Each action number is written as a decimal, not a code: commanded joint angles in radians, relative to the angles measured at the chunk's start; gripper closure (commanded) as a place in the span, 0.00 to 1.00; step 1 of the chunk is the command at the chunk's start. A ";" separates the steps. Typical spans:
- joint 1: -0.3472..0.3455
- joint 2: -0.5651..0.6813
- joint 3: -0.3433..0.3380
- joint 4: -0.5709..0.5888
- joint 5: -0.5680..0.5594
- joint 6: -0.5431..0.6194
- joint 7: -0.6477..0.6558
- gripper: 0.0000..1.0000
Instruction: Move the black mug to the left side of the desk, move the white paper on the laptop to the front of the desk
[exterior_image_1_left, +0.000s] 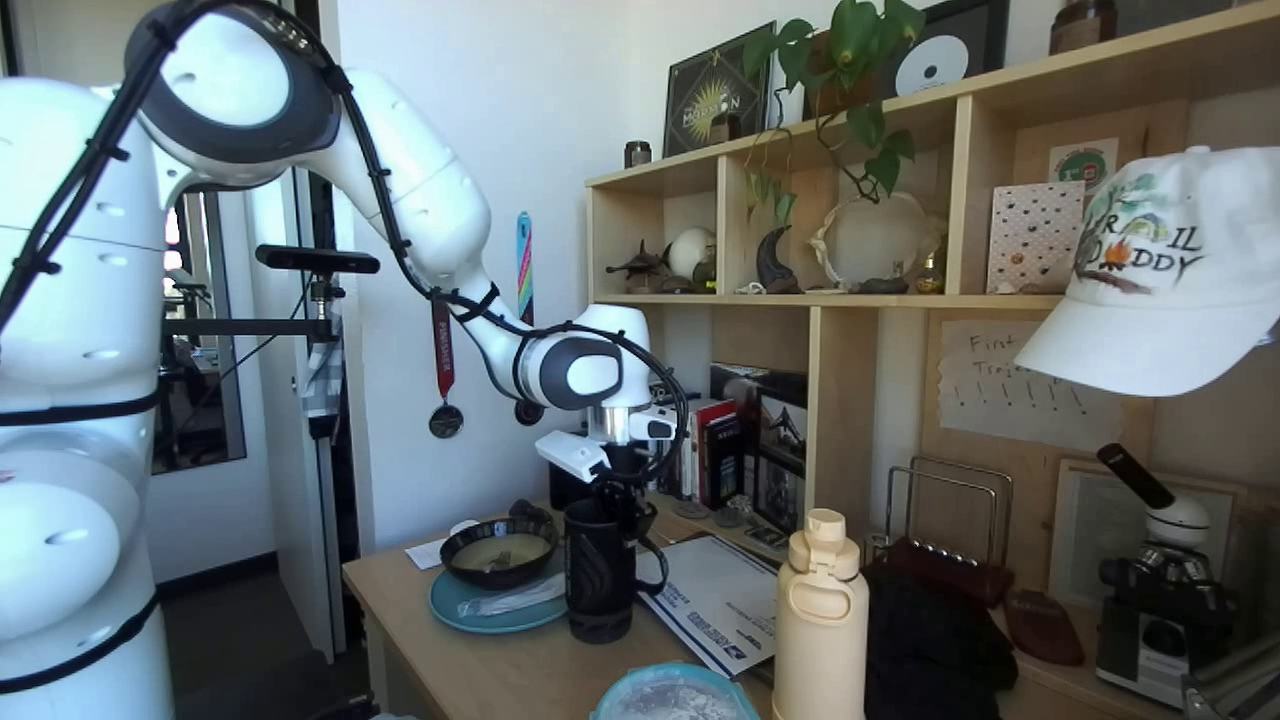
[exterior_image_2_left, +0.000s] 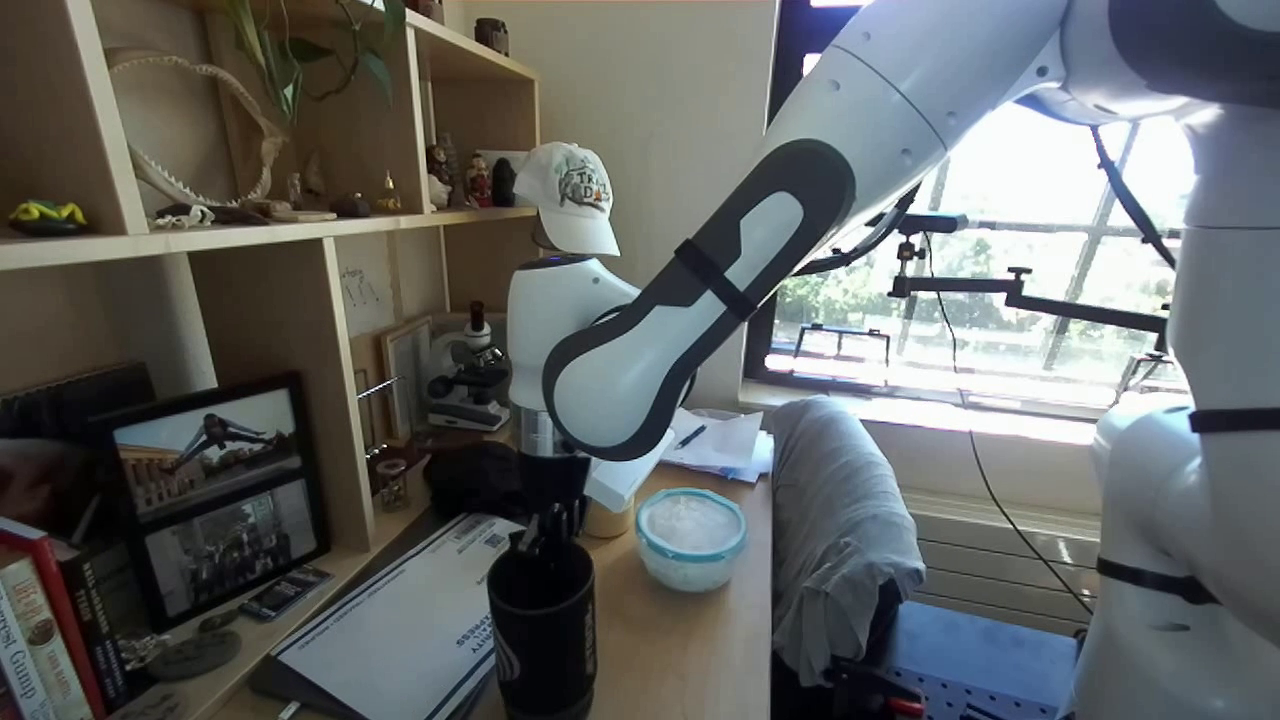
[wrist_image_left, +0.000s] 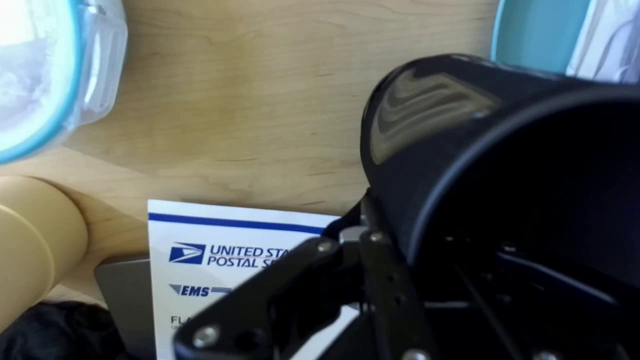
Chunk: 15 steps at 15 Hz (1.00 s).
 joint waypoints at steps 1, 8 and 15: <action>0.011 -0.036 0.021 0.027 0.022 -0.069 0.036 1.00; 0.050 -0.036 0.062 0.191 -0.012 -0.148 0.054 0.99; 0.093 0.161 0.066 0.454 -0.124 -0.107 0.059 0.99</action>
